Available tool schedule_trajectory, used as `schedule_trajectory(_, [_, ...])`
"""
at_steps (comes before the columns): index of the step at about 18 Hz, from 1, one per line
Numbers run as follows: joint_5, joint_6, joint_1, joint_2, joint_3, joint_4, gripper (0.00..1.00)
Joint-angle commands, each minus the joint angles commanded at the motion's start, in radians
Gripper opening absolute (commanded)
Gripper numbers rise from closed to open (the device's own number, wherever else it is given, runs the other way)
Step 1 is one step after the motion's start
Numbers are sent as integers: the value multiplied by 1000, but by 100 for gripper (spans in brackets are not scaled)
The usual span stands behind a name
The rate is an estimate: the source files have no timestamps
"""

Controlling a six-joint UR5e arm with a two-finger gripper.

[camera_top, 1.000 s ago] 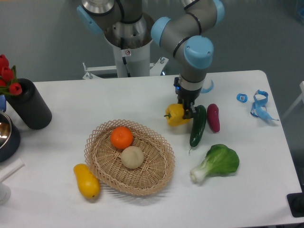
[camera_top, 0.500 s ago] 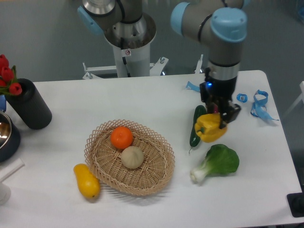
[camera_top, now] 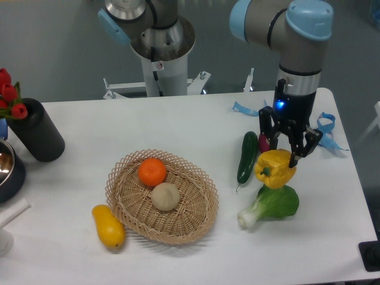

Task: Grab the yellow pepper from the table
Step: 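Lift the yellow pepper up and carry it over the bok choy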

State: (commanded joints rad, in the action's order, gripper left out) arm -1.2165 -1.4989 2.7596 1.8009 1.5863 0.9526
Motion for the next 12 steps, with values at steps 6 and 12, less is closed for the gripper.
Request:
schedule_trajectory(6, [6, 15, 0, 5, -17, 0, 13])
schedule_trajectory(12, [6, 17, 2, 6, -17, 0, 13])
